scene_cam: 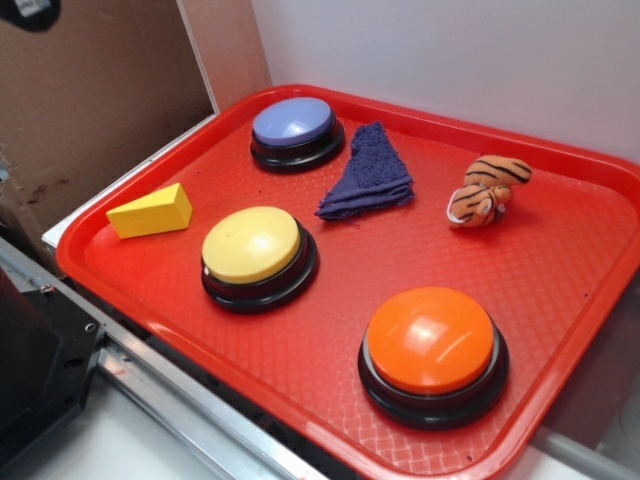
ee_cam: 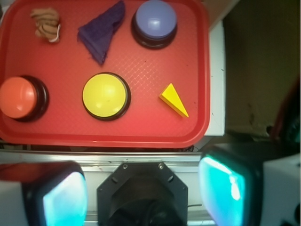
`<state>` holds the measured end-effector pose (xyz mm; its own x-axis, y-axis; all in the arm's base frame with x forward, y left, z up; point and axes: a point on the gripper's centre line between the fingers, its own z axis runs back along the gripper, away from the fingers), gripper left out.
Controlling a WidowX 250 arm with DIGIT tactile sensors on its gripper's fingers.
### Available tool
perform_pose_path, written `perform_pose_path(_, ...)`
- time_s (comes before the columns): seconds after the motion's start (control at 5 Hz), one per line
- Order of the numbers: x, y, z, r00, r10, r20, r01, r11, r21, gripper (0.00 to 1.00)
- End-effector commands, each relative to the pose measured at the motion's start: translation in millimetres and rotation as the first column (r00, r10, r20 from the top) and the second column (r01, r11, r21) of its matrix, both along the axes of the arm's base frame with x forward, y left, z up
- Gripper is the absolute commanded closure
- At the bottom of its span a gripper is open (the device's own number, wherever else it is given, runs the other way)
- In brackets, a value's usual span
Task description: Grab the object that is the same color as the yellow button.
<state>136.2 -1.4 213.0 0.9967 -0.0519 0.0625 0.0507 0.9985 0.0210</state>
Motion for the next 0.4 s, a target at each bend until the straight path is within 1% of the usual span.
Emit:
perform_pose_path(0.0,24.0,23.7,-47.9,0.991,-0.088,-0.098,0.092,0.995,0.035,0.0)
perform_pose_path(0.2,36.4,28.6,-71.4,0.983,-0.134,-0.129,0.138,0.99,0.029,0.0)
